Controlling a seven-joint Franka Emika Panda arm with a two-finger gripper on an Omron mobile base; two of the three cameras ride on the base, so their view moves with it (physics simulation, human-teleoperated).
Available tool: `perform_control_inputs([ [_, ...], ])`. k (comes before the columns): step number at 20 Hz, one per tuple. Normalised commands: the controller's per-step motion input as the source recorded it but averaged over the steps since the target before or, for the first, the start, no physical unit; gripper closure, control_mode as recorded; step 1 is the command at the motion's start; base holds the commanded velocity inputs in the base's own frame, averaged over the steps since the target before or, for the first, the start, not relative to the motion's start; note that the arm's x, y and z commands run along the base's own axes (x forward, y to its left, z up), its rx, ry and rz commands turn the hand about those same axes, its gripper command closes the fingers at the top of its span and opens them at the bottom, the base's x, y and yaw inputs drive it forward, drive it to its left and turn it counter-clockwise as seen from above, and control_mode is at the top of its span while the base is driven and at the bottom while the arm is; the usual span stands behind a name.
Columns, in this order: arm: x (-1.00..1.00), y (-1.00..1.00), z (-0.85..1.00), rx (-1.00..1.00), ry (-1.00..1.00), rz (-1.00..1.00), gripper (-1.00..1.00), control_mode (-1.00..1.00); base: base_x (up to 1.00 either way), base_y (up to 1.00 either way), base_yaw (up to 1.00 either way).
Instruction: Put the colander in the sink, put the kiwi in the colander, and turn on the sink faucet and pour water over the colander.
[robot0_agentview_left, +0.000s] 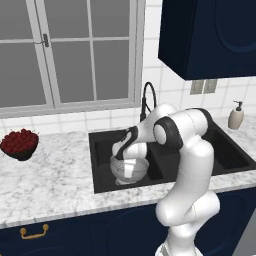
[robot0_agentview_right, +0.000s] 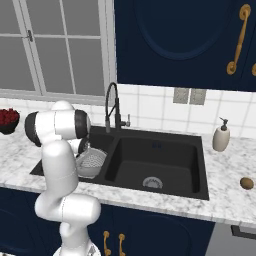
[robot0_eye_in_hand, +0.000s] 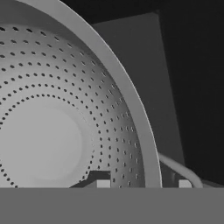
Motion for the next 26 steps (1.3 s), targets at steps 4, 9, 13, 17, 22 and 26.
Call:
perform_control_inputs([
  [4,0.24,-0.14,-0.12,0.0,0.0,0.0,-1.0,-1.0,0.0,0.0,0.0],
  [9,0.02,0.0,-0.01,0.0,0.0,0.0,-1.0,-1.0,0.0,0.0,0.0],
  [13,0.12,-0.34,0.19,0.0,0.01,0.0,-1.0,-1.0,0.0,0.0,0.0],
  [17,0.0,-0.54,0.55,0.0,0.04,0.0,-1.0,-1.0,0.0,0.0,0.0],
  [22,-0.09,-0.33,0.72,0.0,0.09,0.0,-1.0,-1.0,0.0,0.0,0.0],
  [26,-0.27,-0.43,0.64,0.0,0.11,0.05,-1.0,-1.0,0.0,0.0,0.0],
])
